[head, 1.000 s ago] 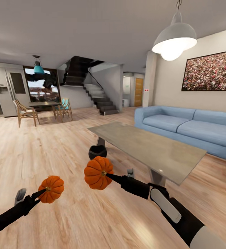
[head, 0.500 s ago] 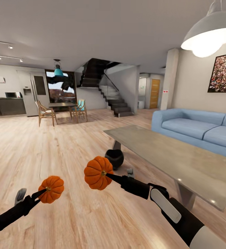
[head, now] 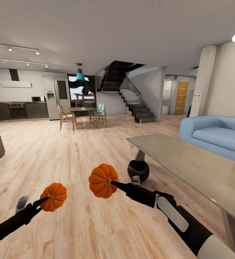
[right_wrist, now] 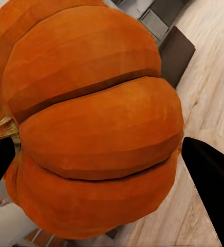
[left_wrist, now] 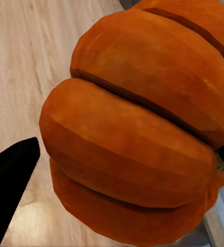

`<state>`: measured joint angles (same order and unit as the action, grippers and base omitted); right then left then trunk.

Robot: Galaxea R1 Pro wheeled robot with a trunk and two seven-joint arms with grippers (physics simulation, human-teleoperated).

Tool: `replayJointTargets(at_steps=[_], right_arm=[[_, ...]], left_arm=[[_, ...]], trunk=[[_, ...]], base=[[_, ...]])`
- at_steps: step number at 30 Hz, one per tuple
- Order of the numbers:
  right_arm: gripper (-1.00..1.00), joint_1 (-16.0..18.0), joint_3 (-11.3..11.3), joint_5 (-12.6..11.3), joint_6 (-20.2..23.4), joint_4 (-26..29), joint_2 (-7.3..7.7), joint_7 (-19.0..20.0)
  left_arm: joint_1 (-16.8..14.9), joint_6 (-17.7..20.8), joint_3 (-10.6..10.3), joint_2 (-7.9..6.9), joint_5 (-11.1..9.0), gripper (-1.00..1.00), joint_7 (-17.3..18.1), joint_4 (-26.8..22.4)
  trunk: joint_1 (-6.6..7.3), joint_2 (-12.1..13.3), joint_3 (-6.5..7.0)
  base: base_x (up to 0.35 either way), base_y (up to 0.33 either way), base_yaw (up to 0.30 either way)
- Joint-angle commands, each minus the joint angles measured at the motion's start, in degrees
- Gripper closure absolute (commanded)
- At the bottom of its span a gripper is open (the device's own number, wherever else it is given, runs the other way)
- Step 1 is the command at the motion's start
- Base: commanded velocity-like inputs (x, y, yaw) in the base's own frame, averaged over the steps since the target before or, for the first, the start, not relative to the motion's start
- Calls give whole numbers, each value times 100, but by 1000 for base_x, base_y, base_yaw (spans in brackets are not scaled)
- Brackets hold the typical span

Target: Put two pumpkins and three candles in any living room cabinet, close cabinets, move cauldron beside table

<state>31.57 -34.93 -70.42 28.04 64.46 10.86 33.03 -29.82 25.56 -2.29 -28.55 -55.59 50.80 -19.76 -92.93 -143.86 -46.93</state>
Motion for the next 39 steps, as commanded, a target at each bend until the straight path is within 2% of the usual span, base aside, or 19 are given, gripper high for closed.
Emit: replayJointTargets(at_steps=[1,6,13,39], right_arm=[[100,7,-9,-129,62,-9,4,-74],[100,7,-20,-130,69,-45,4,-311],[100,7,-23,-130,70,-56,4,-323],[100,7,-15,-129,-33,-64,-1,-301]], left_arm=[[-7,50,0,-2,-75,100,-11,-1],[-7,51,0,-2,-75,100,-8,-1],[-7,50,0,-2,-60,100,-8,-1],[-7,48,0,-2,-49,100,-26,-1]], trunk=[[-1,-4,-11],[-1,-4,-43],[-1,-4,-92],[-1,-4,-271]], base=[[292,192,247],[292,192,225],[301,121,211],[329,1,203]])
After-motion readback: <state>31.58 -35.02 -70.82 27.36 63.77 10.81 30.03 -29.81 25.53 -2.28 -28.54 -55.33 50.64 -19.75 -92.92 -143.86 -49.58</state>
